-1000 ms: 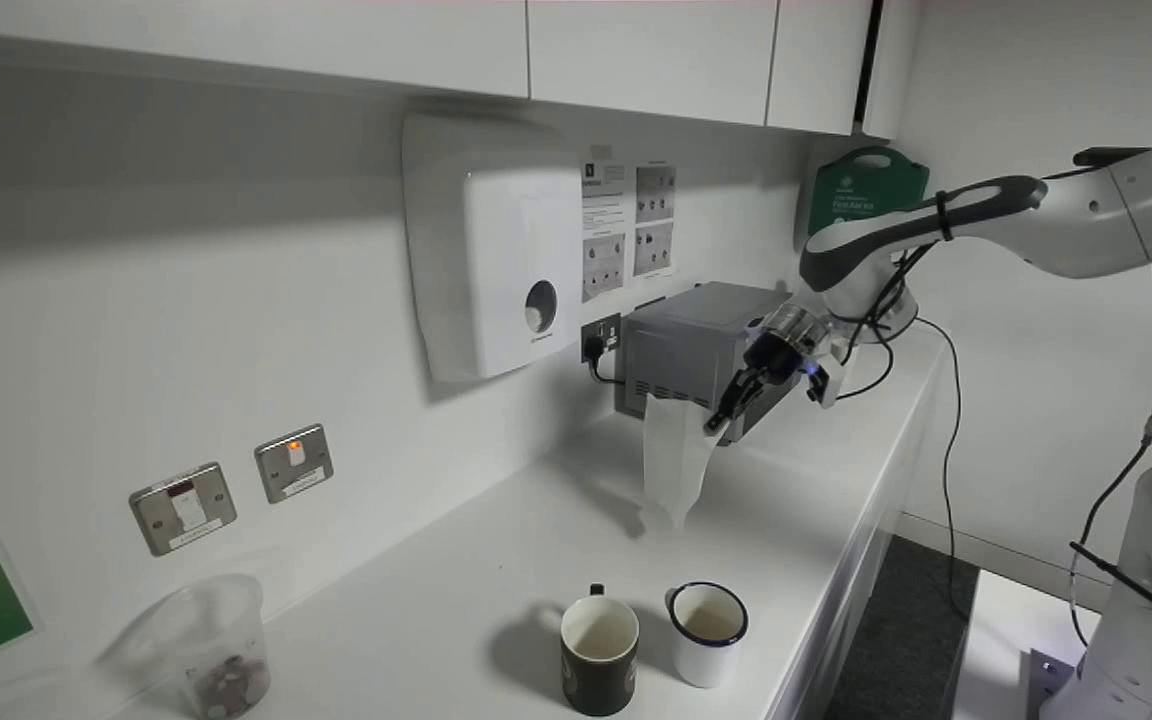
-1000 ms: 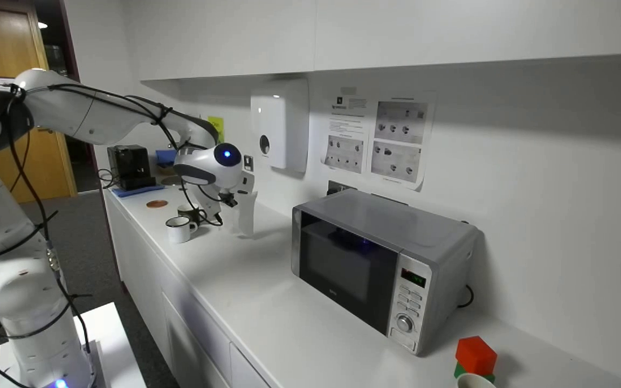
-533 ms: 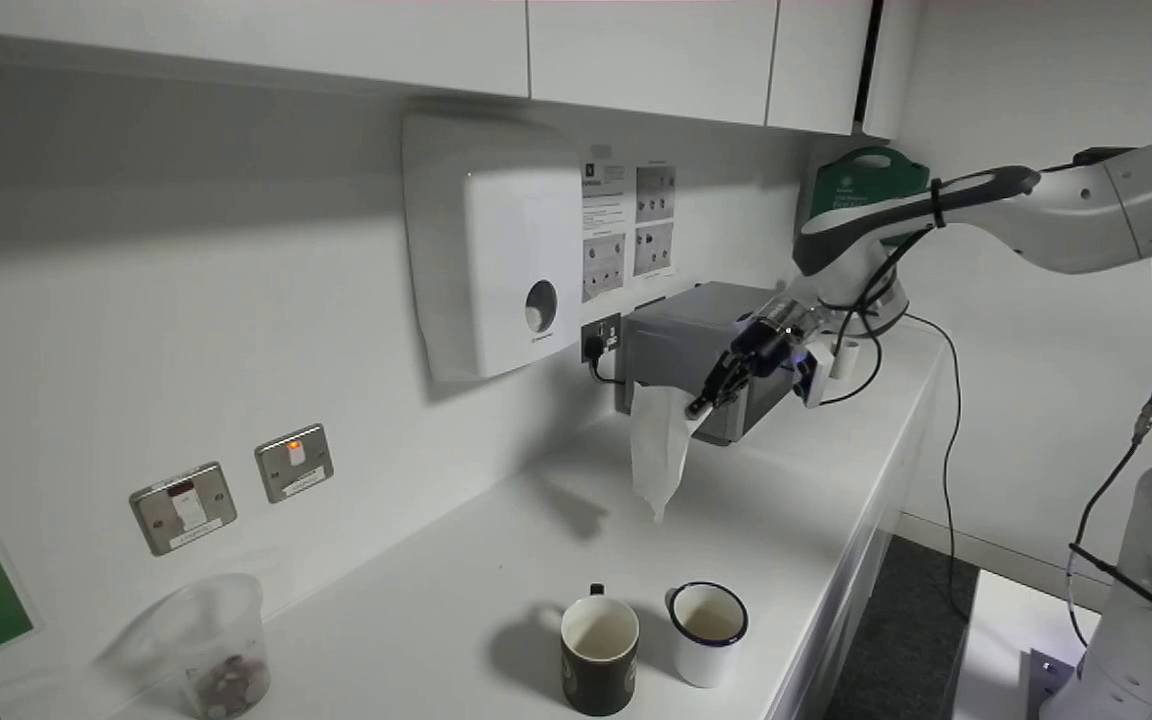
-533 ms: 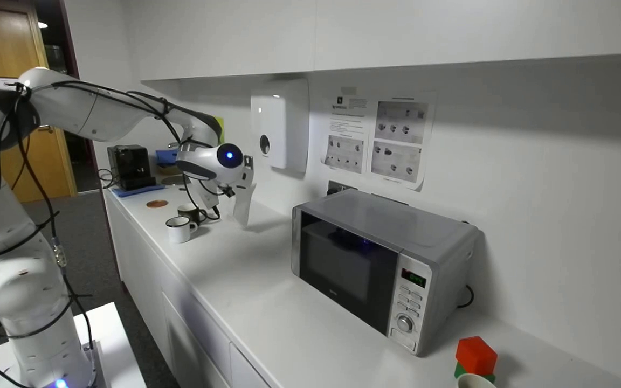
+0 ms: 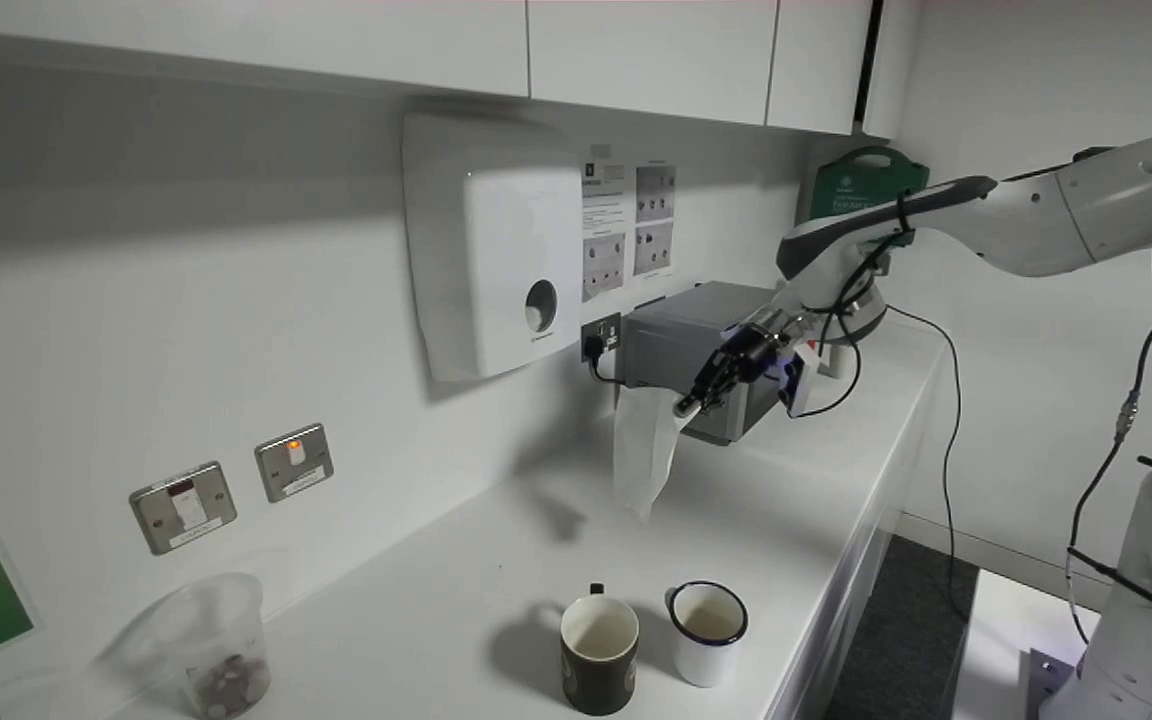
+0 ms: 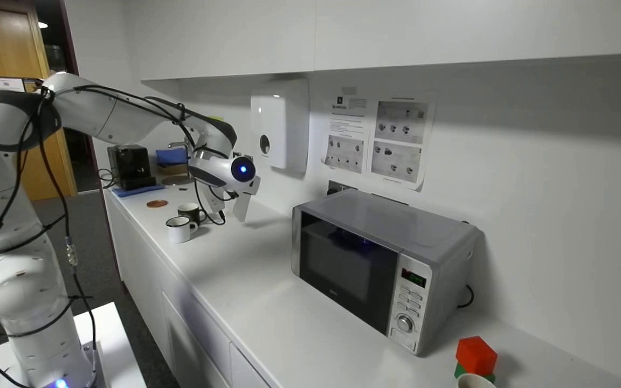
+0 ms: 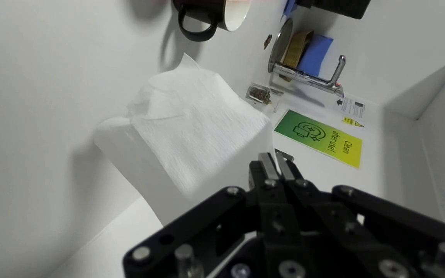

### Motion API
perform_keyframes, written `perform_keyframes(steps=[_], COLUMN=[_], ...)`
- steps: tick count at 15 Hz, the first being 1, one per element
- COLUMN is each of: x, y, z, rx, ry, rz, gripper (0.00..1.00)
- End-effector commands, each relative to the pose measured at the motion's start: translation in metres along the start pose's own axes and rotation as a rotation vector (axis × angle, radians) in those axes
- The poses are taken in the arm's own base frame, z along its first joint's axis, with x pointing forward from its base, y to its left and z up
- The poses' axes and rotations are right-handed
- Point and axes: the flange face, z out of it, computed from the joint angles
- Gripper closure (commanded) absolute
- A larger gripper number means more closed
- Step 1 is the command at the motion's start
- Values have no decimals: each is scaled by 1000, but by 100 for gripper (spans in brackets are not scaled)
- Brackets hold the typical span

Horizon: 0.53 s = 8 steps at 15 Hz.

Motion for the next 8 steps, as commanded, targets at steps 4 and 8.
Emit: perform_keyframes(steps=[4,8], x=[30,37], y=[42,55], z=[9,16], rx=[128,149], ry=[12,9], rz=[12,26], gripper=[100,100])
